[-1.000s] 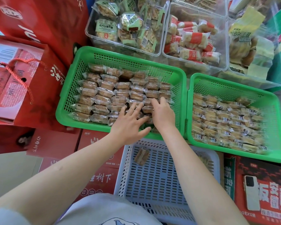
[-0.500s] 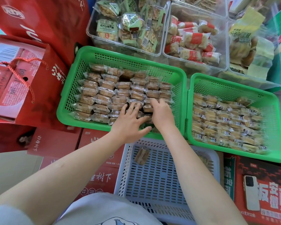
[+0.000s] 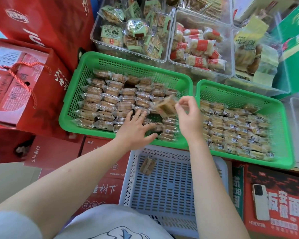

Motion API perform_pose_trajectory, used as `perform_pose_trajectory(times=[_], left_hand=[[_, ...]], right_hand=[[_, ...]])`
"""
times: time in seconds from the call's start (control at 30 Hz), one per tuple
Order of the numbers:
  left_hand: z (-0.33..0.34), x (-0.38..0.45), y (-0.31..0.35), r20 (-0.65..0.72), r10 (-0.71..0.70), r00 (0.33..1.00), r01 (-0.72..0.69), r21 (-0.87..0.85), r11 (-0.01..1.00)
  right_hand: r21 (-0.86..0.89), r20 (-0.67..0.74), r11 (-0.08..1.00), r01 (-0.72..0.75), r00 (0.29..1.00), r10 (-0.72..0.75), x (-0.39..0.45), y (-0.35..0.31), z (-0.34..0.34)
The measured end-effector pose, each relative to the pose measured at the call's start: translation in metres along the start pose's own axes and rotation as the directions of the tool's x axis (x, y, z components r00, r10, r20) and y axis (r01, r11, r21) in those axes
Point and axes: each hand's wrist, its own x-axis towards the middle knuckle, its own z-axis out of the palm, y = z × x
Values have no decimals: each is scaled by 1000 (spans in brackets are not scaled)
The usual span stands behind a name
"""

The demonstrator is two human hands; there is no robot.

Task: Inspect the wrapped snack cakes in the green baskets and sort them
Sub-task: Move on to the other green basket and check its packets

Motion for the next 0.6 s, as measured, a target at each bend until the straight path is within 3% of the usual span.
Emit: perform_pose_trajectory(times=[0.1, 0.2, 0.23, 0.27, 0.3, 0.33, 0.37, 0.4, 0.47, 0.6], left_hand=[[-3, -4, -1, -28, 19, 999, -21, -73, 997], [-12, -17, 4, -234, -56, 971, -38, -377, 925], [-19, -24, 10, -279, -155, 948, -26, -552, 833], [-28, -33, 16, -233, -270, 934, 5, -749, 662], [-38, -42, 24, -105, -328, 939, 38, -915, 401], [-47, -51, 31, 36, -301, 953, 77, -989, 127], [-53, -60, 36, 121, -237, 964, 104, -991, -84], [-56, -68, 39, 141, -187, 972, 106, -977, -186], [-56, -85, 41, 112, -165, 980, 64, -960, -271], [-52, -109, 38, 138, -182, 974, 55, -915, -400]], right_hand=[[274, -124, 949, -152, 974, 192, -18, -8, -15], [558, -89, 783, -274, 919, 385, -38, -12, -23], [615, -64, 729, -301, 903, 426, -45, -13, -24], [652, -31, 681, -334, 886, 463, -52, -15, -24], [671, -1, 644, -366, 869, 495, -60, -15, -21], [681, 34, 614, -398, 855, 517, -67, -18, -19], [672, 62, 605, -427, 847, 528, -74, -17, -14], [655, 86, 608, -449, 843, 531, -81, -18, -9], [564, 71, 689, -455, 858, 508, -93, -16, -1], [191, -54, 948, -254, 962, 268, -108, -16, 2]])
